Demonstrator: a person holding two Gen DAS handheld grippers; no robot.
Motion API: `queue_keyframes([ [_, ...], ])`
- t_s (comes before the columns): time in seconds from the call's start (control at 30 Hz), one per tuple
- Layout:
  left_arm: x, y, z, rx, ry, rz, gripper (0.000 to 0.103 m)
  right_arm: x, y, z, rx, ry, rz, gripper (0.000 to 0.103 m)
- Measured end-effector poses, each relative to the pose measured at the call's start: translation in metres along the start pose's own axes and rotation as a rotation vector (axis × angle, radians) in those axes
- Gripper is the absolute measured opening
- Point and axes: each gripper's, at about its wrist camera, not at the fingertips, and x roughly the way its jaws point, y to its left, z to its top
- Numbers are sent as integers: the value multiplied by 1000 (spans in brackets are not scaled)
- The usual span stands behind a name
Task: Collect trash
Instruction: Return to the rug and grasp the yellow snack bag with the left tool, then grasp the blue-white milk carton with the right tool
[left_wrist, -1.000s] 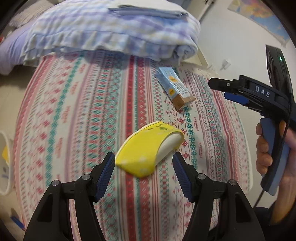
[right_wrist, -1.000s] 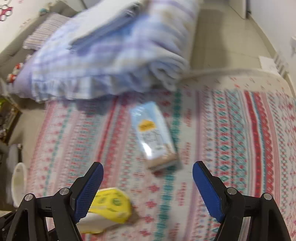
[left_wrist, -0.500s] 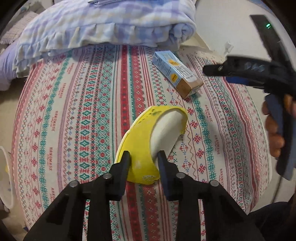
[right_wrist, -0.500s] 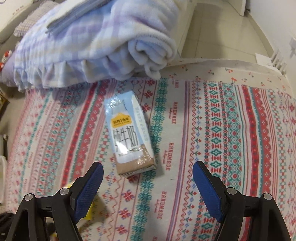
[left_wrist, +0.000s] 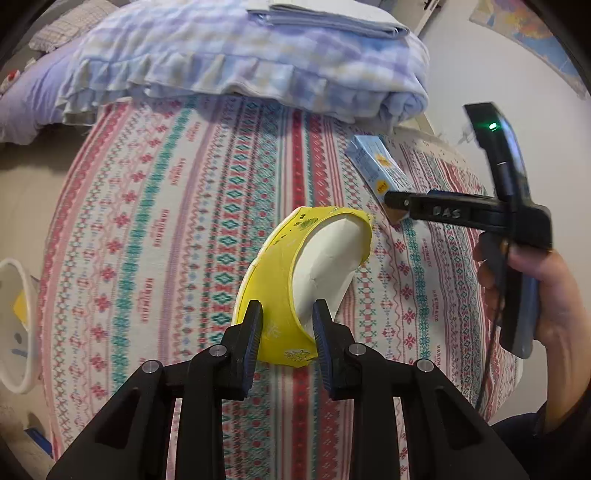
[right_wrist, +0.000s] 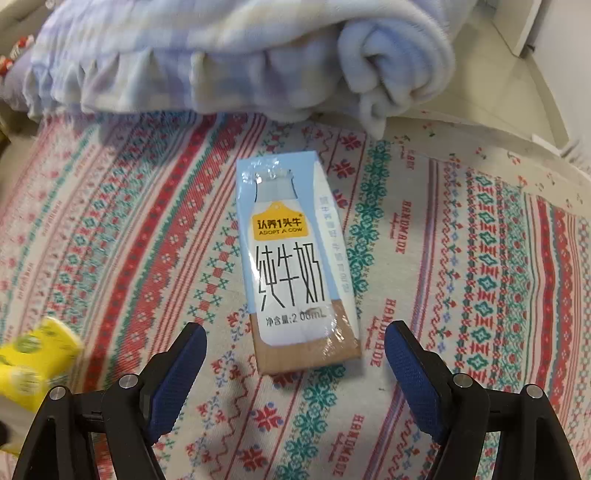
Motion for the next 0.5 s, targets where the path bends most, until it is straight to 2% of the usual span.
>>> queue_keyframes([
  [0.03, -1, 2, 0, -3, -1, 0, 30, 3, 2, 1, -4, 6, -8, 76],
  [0.07, -3, 7, 0, -10, -4, 1, 30, 5, 3, 1, -8, 17, -12, 51],
  [0.13, -9, 16, -1, -24, -11, 6, 30, 4, 3, 4, 29, 26, 2, 52],
  [0.2, -17, 29, -2, -43, -23, 8, 30, -7, 11, 8, 35, -2, 31, 51],
  [0.37, -36, 67, -5, -112, -55, 17, 30, -43, 56, 14, -35, -81, 97, 51],
  [0.5, -51, 104, -11, -183, -68, 19, 30, -54, 93, 12, -82, -104, 150, 52],
])
